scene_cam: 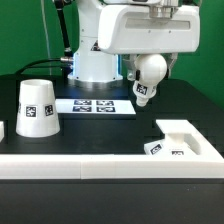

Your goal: Assemble lamp

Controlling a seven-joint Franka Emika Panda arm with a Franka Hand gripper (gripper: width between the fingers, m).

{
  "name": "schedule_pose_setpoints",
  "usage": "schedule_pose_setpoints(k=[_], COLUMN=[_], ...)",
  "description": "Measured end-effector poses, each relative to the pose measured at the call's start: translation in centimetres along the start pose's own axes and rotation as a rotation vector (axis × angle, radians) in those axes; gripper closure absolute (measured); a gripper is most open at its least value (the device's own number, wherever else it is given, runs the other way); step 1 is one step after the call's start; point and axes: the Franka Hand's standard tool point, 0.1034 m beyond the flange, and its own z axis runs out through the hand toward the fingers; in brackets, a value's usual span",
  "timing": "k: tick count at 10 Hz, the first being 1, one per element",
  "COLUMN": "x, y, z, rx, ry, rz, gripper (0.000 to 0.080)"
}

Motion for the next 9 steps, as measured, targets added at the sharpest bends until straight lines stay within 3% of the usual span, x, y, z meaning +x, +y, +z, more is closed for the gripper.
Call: schedule_pose_setpoints(k=[2,4,7,9], x=[-0.3,-0.2,2.3,5.0], y=[1.0,1.3,2.1,2.6], z=[0.4,0.2,-1.4,-2.5], rx=[-0.032,-0.049,-0.064,-0.071], ry=[0.127,0.166,0.196,0.224], rz=[0.005,0.004,-0.037,-0.048], gripper=[0.0226,0.0226,0.0226,0.0226])
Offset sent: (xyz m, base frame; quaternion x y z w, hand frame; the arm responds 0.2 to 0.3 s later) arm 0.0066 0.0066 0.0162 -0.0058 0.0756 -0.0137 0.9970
